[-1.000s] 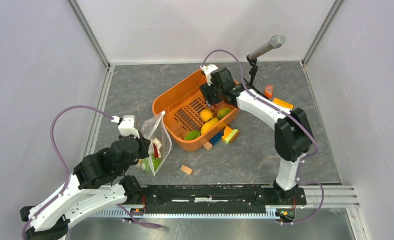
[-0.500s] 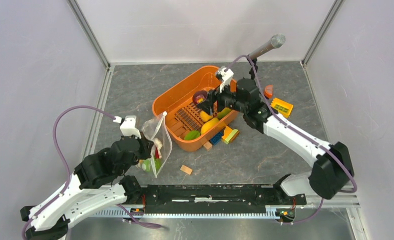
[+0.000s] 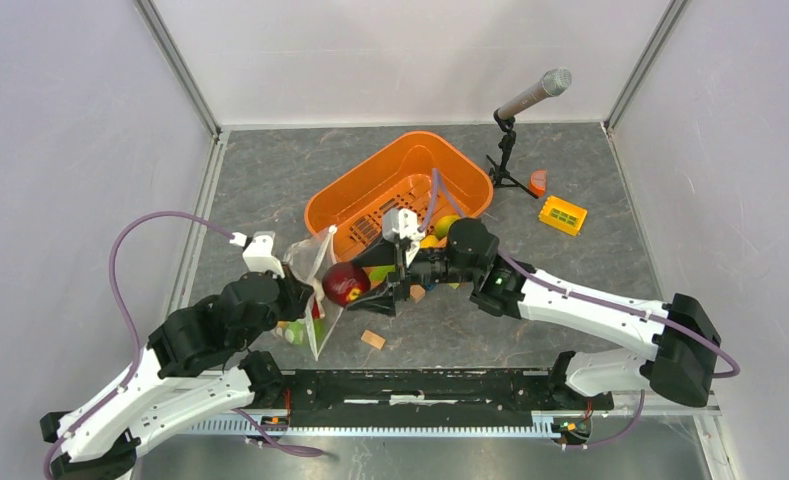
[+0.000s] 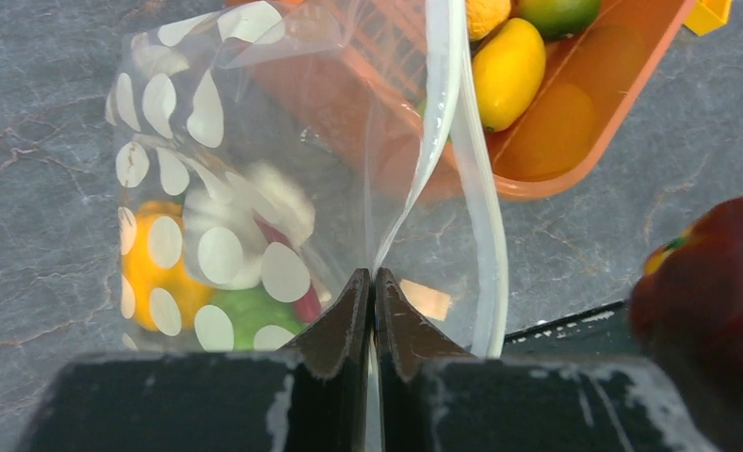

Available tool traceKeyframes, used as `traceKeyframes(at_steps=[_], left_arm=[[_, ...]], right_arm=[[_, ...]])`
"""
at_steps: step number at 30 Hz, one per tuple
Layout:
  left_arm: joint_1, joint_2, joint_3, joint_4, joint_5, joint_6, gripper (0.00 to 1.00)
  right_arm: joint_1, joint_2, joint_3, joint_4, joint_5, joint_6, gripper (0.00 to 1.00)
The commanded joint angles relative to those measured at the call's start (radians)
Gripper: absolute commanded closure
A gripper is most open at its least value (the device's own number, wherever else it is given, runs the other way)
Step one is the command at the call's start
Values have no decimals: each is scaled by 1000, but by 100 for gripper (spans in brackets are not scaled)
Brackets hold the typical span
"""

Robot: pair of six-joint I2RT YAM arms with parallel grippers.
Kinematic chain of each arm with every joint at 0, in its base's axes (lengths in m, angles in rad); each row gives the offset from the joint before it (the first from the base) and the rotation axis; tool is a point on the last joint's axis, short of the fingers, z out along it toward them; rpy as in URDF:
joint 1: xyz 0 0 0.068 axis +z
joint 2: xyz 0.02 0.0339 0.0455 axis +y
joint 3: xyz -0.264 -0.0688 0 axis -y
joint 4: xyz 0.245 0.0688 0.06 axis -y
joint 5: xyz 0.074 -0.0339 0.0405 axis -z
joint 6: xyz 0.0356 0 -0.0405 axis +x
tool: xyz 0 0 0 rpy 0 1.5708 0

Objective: Place the food in the zip-top bag and seal the zipper
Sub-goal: Place the fake fruit in the zipper food storage bag.

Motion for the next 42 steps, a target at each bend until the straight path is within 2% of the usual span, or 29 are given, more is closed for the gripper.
traceKeyframes(at_steps=[1,10,14,18,25,27,30,33,36,42], left_arm=[[-2,-13,50,21,49,-44,89],[-3,-49,75,5,88,-51,89],[-3,-62,77,6,90,-54,90],[-3,-65,91,7,86,-54,90],[-3,-59,125,7,88,-51,90],[-2,-60,133,7,82,-47,90],[-3,-60,139,5,72,-44,90],[-2,-61,140,5,65,-45,90],[-3,-65,140,-4,43,-50,90],[-3,-85,137,-24,-3,-63,90]], right_arm=[[36,35,-11,118,-23,-45,65],[55,103,16,47,66,-99,62],[63,168,126,-164,192,-161,62],[77,179,138,-191,260,-242,62],[122,212,197,-268,493,-361,56],[136,222,217,-278,519,-380,52],[149,230,230,-266,512,-394,39],[151,239,250,-282,431,-395,35],[151,219,246,-267,398,-377,20],[151,142,196,-201,375,-365,12]])
